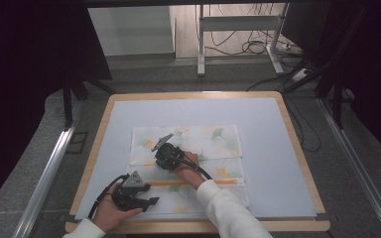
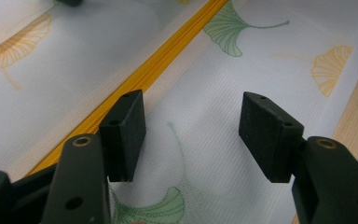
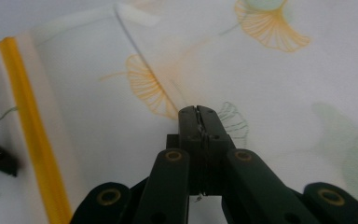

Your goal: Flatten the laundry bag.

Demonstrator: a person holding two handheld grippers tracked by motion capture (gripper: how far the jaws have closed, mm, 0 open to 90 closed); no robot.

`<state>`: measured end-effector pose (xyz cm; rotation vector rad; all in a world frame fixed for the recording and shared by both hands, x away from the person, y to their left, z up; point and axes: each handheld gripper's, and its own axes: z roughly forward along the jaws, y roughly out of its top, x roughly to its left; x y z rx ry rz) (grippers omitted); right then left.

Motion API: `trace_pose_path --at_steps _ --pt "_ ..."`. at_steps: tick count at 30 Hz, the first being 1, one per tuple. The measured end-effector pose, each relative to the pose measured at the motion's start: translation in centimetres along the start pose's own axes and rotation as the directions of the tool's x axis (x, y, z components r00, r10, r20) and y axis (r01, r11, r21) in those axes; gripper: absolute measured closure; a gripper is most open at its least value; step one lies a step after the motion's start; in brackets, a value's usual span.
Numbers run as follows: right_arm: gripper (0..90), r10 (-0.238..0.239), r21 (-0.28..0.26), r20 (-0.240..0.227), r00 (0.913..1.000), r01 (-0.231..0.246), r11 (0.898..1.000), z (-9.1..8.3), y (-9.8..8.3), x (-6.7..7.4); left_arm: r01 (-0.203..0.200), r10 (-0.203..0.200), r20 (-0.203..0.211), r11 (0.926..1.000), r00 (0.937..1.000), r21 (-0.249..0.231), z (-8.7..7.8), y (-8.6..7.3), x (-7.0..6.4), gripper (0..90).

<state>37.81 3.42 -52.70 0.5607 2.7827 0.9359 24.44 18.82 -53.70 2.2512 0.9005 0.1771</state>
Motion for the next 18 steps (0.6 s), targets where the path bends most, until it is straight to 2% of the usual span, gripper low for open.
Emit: trace_pose_path --at_steps 6,11,18 --pt "88.9 0.028 -0.018 0.014 0.9995 -0.027 0.999 0.3 0.2 -1.3 0.000 0.000 0.001 1.0000 1.0000 0.000 0.0 0.0 0.0 40.3" --pt "88.9 0.021 -0.023 0.031 0.9993 -0.020 1.000 0.6 0.5 -1.8 0.000 0.000 0.000 1.0000 1.0000 0.000 0.0 0.0 0.0 40.2" --pt "89.2 0.044 -0.042 0.044 0.9981 -0.042 0.998 1.1 0.7 -2.7 0.000 0.000 0.000 1.0000 1.0000 0.000 0.0 0.0 0.0 40.1"
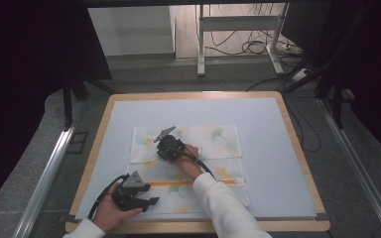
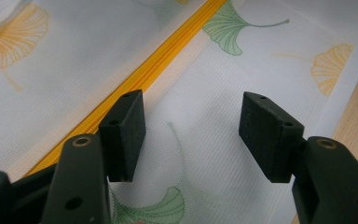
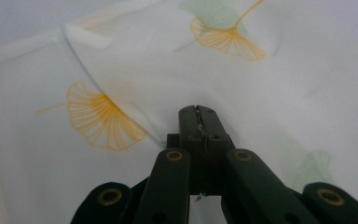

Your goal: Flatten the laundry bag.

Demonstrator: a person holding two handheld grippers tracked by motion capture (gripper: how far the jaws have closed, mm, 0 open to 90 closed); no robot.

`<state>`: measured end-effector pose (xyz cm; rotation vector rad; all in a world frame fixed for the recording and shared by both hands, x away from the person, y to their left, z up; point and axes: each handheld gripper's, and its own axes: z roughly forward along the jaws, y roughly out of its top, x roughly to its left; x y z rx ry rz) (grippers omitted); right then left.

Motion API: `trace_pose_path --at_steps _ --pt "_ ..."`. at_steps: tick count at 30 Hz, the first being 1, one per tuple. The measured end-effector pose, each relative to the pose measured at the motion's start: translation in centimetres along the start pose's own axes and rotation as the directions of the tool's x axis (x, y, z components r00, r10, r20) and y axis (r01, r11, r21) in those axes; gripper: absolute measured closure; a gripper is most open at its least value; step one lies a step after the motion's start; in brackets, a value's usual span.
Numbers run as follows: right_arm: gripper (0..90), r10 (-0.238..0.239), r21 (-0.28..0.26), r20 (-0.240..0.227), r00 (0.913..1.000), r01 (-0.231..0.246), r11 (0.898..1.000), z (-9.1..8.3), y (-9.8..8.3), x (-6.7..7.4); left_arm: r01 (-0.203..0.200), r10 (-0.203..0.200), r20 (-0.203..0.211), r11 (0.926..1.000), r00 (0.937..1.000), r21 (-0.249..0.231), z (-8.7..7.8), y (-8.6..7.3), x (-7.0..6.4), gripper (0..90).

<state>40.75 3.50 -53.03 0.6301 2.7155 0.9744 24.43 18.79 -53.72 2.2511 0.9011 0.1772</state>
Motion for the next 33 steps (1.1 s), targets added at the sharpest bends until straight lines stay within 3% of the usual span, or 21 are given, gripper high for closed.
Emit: trace_pose_path --at_steps 19,26,27,31,33 --pt "89.3 0.069 -0.030 0.038 0.9969 -0.068 0.997 1.1 0.9 -2.0 -0.002 0.002 0.001 1.0000 1.0000 0.000 0.0 0.0 0.0 39.9" --pt "88.9 0.079 -0.032 0.010 0.9968 -0.079 0.996 0.5 0.6 -1.7 -0.003 0.003 0.006 1.0000 1.0000 0.001 0.0 0.0 0.1 39.9" --pt "87.4 0.066 -0.041 0.006 0.9978 -0.066 0.997 0.2 0.6 -1.5 -0.003 0.003 0.005 1.0000 1.0000 0.001 0.0 0.0 0.1 39.9" --pt "61.1 0.014 -0.033 -0.006 0.9999 -0.014 0.999 -0.7 0.8 -0.3 -0.003 0.003 0.002 1.0000 1.0000 0.002 0.0 0.0 0.0 39.8" --pt "53.6 -0.013 -0.031 -0.018 0.9997 0.013 0.999 -0.8 1.1 0.2 -0.004 0.004 -0.001 1.0000 1.0000 0.003 0.0 0.0 0.0 39.7"
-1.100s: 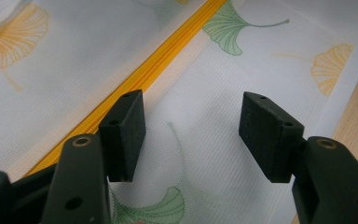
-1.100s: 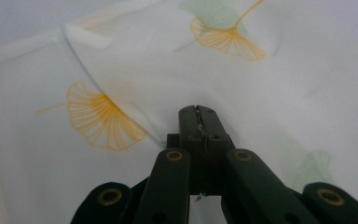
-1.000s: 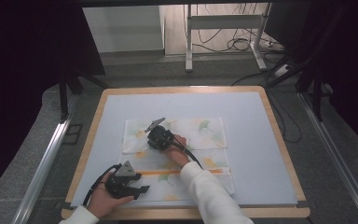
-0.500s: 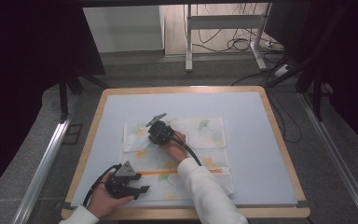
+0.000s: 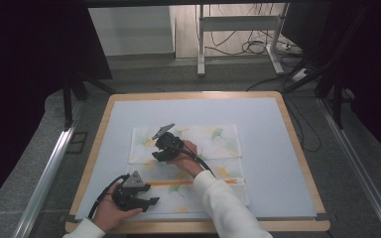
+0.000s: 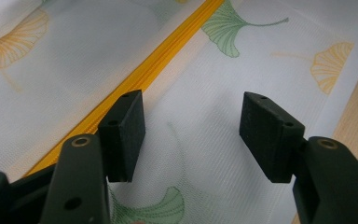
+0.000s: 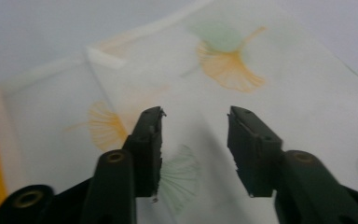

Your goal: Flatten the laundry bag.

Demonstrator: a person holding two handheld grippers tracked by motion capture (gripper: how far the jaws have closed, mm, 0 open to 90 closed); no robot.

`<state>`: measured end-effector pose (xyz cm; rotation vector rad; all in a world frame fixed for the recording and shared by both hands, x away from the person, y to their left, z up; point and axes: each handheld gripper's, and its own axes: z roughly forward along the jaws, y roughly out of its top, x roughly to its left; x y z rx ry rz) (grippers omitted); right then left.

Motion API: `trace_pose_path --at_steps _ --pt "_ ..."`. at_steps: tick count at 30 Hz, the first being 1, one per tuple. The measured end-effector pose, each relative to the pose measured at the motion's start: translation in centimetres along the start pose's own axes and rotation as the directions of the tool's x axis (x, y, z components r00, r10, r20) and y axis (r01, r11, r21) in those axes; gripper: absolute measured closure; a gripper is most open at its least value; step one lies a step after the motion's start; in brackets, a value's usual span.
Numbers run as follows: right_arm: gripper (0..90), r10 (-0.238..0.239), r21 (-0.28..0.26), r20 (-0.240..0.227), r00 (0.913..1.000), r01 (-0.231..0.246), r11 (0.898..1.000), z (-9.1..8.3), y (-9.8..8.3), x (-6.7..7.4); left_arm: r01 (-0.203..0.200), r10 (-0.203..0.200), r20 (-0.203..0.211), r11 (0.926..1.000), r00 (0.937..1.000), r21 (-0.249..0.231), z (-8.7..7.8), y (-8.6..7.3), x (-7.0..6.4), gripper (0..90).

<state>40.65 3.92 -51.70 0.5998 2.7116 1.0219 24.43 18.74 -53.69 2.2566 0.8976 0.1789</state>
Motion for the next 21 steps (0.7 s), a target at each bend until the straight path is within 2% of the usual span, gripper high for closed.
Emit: trace_pose_path --at_steps 3,7,12,14,17,21 --pt "46.7 -0.014 0.006 -0.037 0.9992 0.014 1.000 0.5 0.7 1.1 0.002 -0.002 0.000 1.0000 1.0000 -0.001 0.0 0.0 0.0 39.7" --pt "41.8 -0.046 0.032 -0.071 0.9964 0.049 0.998 2.0 1.5 2.4 0.004 -0.004 0.001 1.0000 1.0000 -0.004 0.0 0.0 0.0 39.7" --pt "39.0 -0.071 0.057 -0.051 0.9961 0.074 0.996 3.5 1.8 3.4 0.000 0.000 0.003 1.0000 1.0000 -0.003 0.0 -0.1 0.0 39.7" --pt "43.8 -0.062 0.061 -0.023 0.9978 0.063 0.996 3.7 2.0 3.4 -0.002 0.002 0.003 1.0000 1.0000 -0.002 0.0 -0.1 0.0 39.7" --pt "54.1 -0.050 0.065 -0.014 0.9986 0.051 0.997 3.8 2.2 3.0 -0.003 0.003 0.001 1.0000 1.0000 -0.002 0.0 -0.1 0.0 39.6" --pt "74.1 -0.036 0.072 -0.003 0.9993 0.036 0.997 3.8 2.4 2.3 -0.003 0.003 0.001 1.0000 1.0000 -0.002 0.0 -0.1 0.0 39.5"
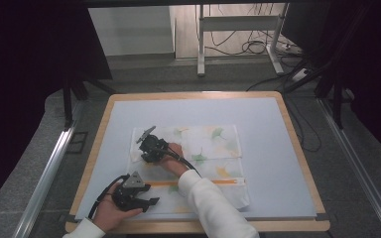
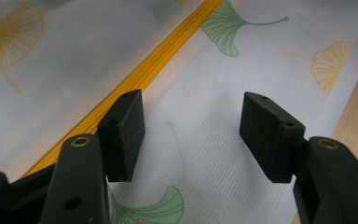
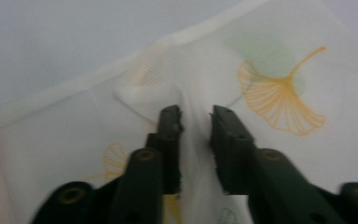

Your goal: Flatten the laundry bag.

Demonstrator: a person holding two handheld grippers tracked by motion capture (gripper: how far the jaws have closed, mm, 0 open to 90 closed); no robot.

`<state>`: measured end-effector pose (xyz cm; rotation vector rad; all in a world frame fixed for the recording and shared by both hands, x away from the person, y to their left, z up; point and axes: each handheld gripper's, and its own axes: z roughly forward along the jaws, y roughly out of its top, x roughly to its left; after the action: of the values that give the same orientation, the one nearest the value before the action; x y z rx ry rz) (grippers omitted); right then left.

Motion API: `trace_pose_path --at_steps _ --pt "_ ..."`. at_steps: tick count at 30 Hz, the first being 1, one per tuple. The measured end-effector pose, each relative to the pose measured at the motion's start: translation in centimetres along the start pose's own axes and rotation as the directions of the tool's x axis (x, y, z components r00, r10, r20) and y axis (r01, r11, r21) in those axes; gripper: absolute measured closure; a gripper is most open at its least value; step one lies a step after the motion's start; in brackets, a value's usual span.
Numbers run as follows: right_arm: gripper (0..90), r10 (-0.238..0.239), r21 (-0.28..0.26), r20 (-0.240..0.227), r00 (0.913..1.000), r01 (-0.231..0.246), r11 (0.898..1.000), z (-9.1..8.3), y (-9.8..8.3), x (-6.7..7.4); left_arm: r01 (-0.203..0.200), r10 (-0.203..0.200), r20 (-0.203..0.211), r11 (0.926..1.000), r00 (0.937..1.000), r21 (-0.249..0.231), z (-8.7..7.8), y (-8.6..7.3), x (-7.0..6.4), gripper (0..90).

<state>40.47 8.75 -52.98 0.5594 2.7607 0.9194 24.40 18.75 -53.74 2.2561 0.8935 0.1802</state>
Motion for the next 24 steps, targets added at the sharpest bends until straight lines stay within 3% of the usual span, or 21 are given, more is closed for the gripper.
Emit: trace_pose_path --at_steps 3,7,10,16,24 --pt "86.1 0.014 -0.003 0.008 0.9999 -0.014 1.000 0.0 0.0 -0.6 0.000 0.000 0.000 1.0000 1.0000 0.000 0.0 0.0 0.0 39.5" --pt "88.3 0.019 -0.007 0.001 0.9998 -0.019 1.000 0.0 -0.1 -0.8 -0.001 0.001 0.002 1.0000 1.0000 0.000 0.0 0.0 0.0 39.6" --pt "88.2 0.052 -0.022 -0.021 0.9984 -0.052 0.998 -0.2 -0.1 -1.3 -0.002 0.002 0.001 1.0000 1.0000 0.000 0.0 0.0 0.0 39.5" --pt "88.2 0.125 -0.075 -0.006 0.9921 -0.126 0.989 -1.8 0.2 -4.0 -0.001 0.001 0.003 1.0000 1.0000 -0.001 0.0 0.0 0.1 39.6" --pt "88.0 0.185 -0.084 0.091 0.9786 -0.177 0.981 -2.9 1.3 -9.2 -0.002 0.002 0.004 1.0000 1.0000 0.003 0.0 0.1 0.1 39.5"
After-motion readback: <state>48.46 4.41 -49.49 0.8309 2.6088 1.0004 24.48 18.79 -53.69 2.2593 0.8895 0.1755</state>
